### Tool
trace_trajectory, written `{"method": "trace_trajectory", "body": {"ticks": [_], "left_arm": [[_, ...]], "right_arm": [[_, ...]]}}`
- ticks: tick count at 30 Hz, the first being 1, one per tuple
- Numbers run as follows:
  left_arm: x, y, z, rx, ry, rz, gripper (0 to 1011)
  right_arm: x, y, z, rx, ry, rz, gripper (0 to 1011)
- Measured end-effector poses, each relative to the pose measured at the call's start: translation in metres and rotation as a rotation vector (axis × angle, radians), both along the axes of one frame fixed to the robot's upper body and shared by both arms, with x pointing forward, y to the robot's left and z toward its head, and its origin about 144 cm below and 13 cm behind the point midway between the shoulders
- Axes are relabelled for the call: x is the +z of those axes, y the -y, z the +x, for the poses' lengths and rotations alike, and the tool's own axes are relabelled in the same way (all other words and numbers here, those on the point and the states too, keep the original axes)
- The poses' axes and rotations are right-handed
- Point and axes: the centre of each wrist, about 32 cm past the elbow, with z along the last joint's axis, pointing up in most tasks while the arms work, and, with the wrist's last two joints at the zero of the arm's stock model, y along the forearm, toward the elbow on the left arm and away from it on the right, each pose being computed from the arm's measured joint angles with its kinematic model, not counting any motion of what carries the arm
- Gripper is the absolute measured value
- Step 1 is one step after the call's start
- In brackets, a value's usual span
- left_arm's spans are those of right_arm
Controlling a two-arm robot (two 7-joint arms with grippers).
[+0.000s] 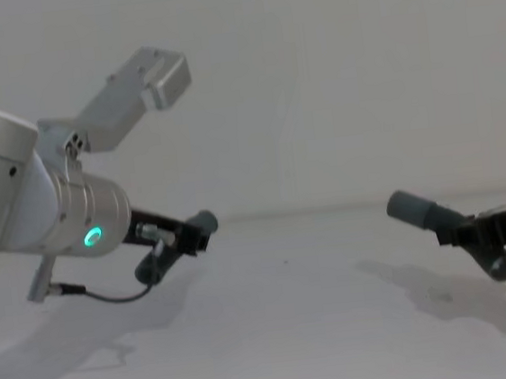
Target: Use both hands to pick up one end of the pipe from the table, align the ends, and insert them.
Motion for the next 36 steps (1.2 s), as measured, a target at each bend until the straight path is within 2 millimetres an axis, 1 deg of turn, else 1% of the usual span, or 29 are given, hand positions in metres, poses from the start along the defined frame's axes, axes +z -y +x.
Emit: {"method": "trace_trajectory", "body": {"ticks": [4,11,26,36], "left_arm": [[0.008,0.0,-0.004,-0.002,0.041,-0.004,353],[0.017,-0.003,-0.008,-0.04,0.061,0.001,352],[0.03,-0.015,-0.009,-0.231,0.025,0.044,352],[0.033,-0.03,-0.008,-0.361,-0.006,0.09,352]], "right_arm": [[0.002,0.009,-0.003,0.044,0.045,0.032,284],[0.002,0.028,-0.005,0.131,0.102,0.05,284],[0.0,0.069,-0.008,0.361,0.158,0.001,284],[-0.001,0.081,-0.011,0.468,0.166,-0.028,284]]}}
